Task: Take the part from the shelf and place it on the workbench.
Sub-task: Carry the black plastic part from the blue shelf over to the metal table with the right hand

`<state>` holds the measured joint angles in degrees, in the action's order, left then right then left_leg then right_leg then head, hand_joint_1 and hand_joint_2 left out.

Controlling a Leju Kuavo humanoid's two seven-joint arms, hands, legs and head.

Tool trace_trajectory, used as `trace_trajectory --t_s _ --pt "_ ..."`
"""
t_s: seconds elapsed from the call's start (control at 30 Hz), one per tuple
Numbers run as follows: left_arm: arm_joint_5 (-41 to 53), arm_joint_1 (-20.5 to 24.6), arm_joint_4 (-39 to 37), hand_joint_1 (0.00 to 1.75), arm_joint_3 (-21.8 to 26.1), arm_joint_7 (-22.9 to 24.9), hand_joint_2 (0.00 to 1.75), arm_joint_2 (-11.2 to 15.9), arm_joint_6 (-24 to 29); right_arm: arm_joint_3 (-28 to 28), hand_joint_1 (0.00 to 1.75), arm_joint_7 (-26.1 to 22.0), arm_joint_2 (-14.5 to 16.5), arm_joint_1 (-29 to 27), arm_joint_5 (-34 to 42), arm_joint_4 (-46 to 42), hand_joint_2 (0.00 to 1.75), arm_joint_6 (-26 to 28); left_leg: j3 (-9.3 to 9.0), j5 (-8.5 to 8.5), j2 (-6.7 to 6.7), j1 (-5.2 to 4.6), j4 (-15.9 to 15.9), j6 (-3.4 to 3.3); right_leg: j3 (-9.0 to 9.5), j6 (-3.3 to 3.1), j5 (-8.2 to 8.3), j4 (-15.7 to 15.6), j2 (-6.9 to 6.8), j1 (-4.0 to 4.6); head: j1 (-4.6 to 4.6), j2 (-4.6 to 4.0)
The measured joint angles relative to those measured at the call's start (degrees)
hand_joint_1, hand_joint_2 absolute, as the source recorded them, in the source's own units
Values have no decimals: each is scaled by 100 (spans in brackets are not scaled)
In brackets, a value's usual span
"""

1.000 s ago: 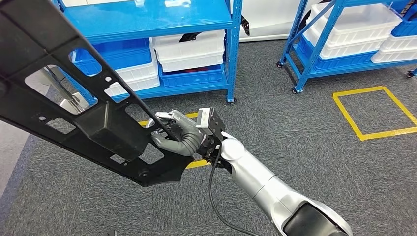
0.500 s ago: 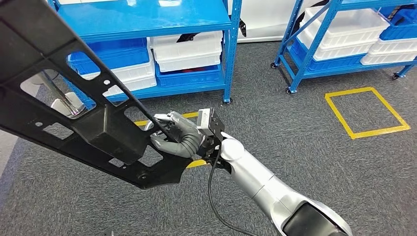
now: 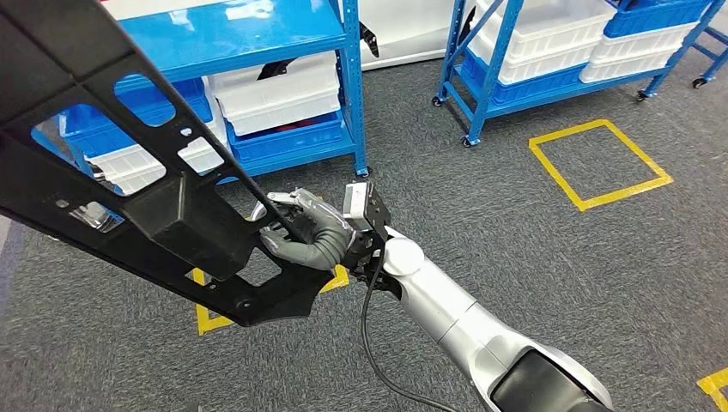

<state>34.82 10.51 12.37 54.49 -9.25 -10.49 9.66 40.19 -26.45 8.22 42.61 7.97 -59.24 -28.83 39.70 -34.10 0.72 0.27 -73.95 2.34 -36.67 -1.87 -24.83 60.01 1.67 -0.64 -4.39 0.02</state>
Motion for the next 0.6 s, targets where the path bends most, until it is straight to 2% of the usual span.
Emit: trace_trajectory --t_s 0.03,0.07,0.1,0.13,0.2,0.23,0.3,0.33,0.4,0.43,0.47,0.5,0.53,0.57,0.6 --pt "-4 -6 0 0 0 -1 175 0 -1 7 175 6 3 0 1 13 175 -2 76 0 -10 0 -155 -8 1 -1 2 1 69 4 0 0" --pt "-5 -7 0 0 0 -2 175 0 -2 15 175 11 4 2 2 25 175 -3 43 118 -21 0 -67 -24 7 1 4 3 139 8 0 0" --pt "-4 -7 0 0 0 -5 175 0 -4 21 175 14 6 7 6 33 175 -5 -96 327 -61 -1 246 -53 17 4 6 3 211 11 0 0" --pt "-2 -5 0 0 0 -9 175 2 -5 25 175 15 10 15 13 38 175 -8 -287 540 -177 0 674 -93 26 10 10 2 279 8 0 0" --pt "9 -1 0 0 0 -17 175 13 -7 27 175 12 22 40 33 53 175 -12 -589 794 -440 4 1337 -167 10 54 36 -1 406 -10 -1 -1" --pt "17 3 0 0 -1 -19 175 18 -9 28 175 9 29 47 43 65 175 -13 -648 811 -518 -2 1475 -191 -15 90 56 -7 468 -31 -2 -1" --pt "33 21 0 0 -3 -20 175 17 -14 30 175 2 32 50 51 91 175 -13 -681 822 -441 -10 1560 -216 -54 180 107 -47 589 -52 -3 0" --pt "36 32 0 0 -6 -21 175 15 -15 30 175 -6 25 49 51 103 175 -13 -706 848 -372 1 1623 -232 -63 215 108 -51 548 -42 -2 0" --pt "33 44 0 0 -10 -27 175 12 -15 32 175 -35 11 63 46 122 175 -14 -757 913 -216 27 1748 -272 -188 259 -79 202 242 -2 0 0" --pt "26 43 0 0 -10 -30 175 14 -15 38 175 -52 7 73 44 132 175 -14 -764 927 -137 26 1771 -286 -333 270 -259 514 49 4 1 0" --pt "16 39 0 0 -10 -31 175 14 -13 47 175 -65 5 80 42 145 175 -15 -758 929 -60 20 1771 -296 -517 286 -450 898 -65 3 1 0" --pt "4 36 0 0 -9 -33 175 15 -11 57 175 -71 3 81 40 161 175 -16 -748 926 18 15 1759 -297 -680 302 -580 1245 -108 -4 1 0" --pt "-7 33 0 0 -9 -34 175 15 -10 67 175 -74 0 79 39 181 175 -16 -739 918 99 13 1745 -297 -768 316 -616 1442 -132 -11 0 0" --pt "-13 32 0 0 -9 -37 175 13 -8 73 175 -74 -3 77 37 199 175 -15 -734 907 176 12 1730 -293 -737 326 -544 1411 -154 -15 0 0" --pt "-16 33 0 0 -10 -42 175 9 -8 77 175 -75 -4 78 37 213 175 -14 -732 893 249 12 1711 -284 -582 327 -386 1144 -197 -15 0 0"
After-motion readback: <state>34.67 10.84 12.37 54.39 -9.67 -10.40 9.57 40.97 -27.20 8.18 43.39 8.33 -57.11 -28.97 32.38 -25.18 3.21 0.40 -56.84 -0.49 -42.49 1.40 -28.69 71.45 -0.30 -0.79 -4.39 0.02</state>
